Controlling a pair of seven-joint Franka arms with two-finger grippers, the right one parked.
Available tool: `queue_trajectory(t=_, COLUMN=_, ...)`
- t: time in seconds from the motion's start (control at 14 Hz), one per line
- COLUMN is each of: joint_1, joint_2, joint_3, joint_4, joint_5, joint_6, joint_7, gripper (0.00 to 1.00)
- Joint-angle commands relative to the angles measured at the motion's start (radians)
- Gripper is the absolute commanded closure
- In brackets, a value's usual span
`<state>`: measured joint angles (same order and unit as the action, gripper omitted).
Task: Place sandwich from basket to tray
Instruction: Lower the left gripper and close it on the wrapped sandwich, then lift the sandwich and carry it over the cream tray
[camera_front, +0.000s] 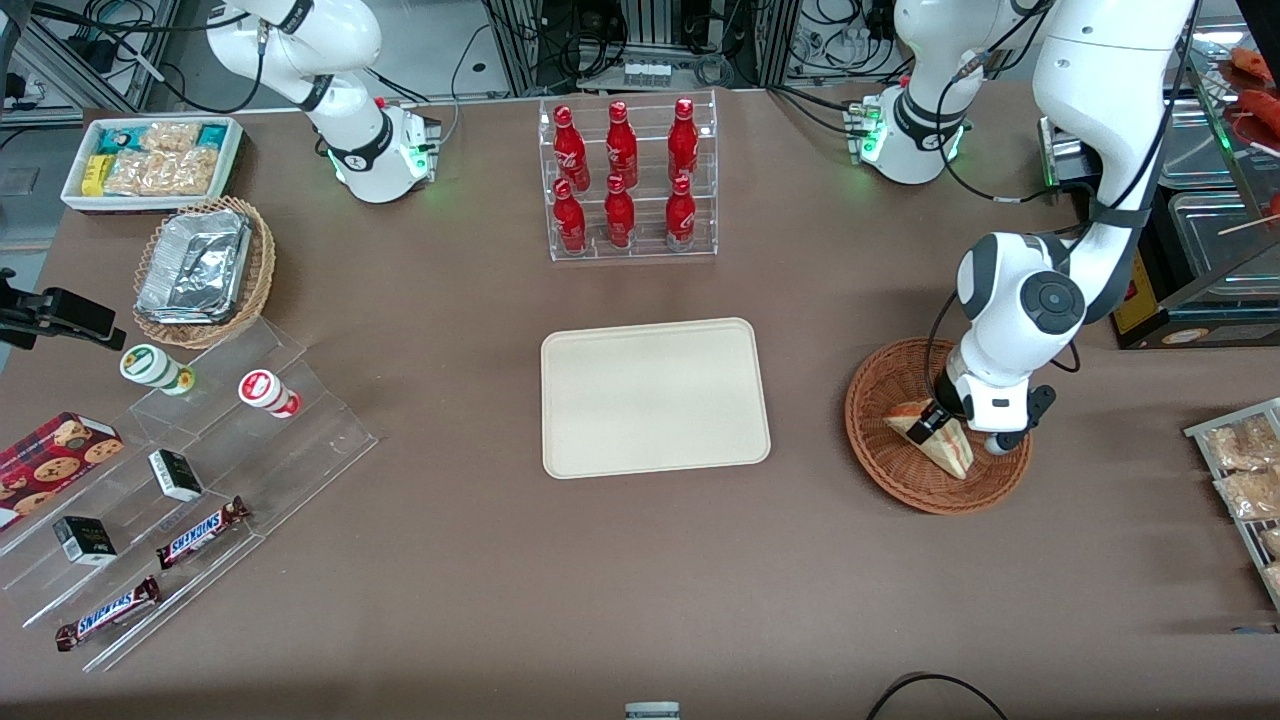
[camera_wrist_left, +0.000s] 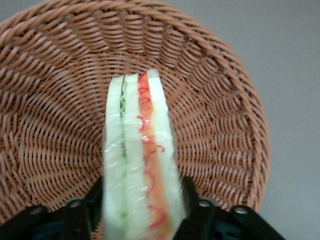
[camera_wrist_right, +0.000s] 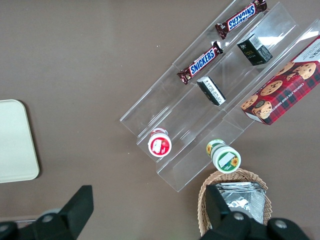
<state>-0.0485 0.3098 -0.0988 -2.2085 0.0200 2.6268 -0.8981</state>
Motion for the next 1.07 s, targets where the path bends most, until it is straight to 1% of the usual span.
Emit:
queue_trajectory(t=0.0, joint_1=-0.002, joint_2=-0.05, joint_3=-0.002, joint_4=0.067, joint_5=0.035, joint_6=-0.132, joint_7=0.072, gripper=1.0)
queue_trajectory(t=0.14, joint_1=-0.002, joint_2=-0.107, joint_3=-0.015, joint_4=0.172, joint_5=0.037, joint_6=-0.343, joint_7=0.11, gripper=1.0)
queue_trajectory(t=0.29, joint_1=-0.004, joint_2=-0.118, joint_3=-0.07, joint_4=0.327, joint_5=0.04, joint_6=-0.535, joint_7=0.11, gripper=1.0)
queue_trajectory(t=0.36, joint_1=-0.005, joint_2=-0.11, joint_3=-0.105, joint_4=0.398, joint_5=0.04, joint_6=-0.594, joint_7=0.11, gripper=1.0)
queue_trajectory(t=0.57, joint_1=-0.005, joint_2=-0.072, joint_3=-0.254, joint_4=0.493, joint_5=0.041, joint_6=-0.611, joint_7=0.094, gripper=1.0)
queue_trajectory(t=0.71, joint_1=-0.017, joint_2=-0.029, joint_3=-0.359, joint_4=0.538, joint_5=0.09, joint_6=-0.611, joint_7=0.087, gripper=1.0)
queue_trajectory(t=0.79, joint_1=-0.063, joint_2=0.003, joint_3=-0.38, joint_4=0.555, joint_5=0.121, joint_6=-0.61, joint_7=0.059, gripper=1.0)
queue_trajectory(t=0.93, joint_1=-0.158, joint_2=0.073, joint_3=-0.38, joint_4=0.581, joint_5=0.162, joint_6=-0.602, joint_7=0.001, gripper=1.0)
queue_trajectory(t=1.0, joint_1=-0.201, joint_2=0.112, joint_3=-0.38, joint_4=0.616, joint_5=0.187, joint_6=-0.602, joint_7=-0.019, gripper=1.0)
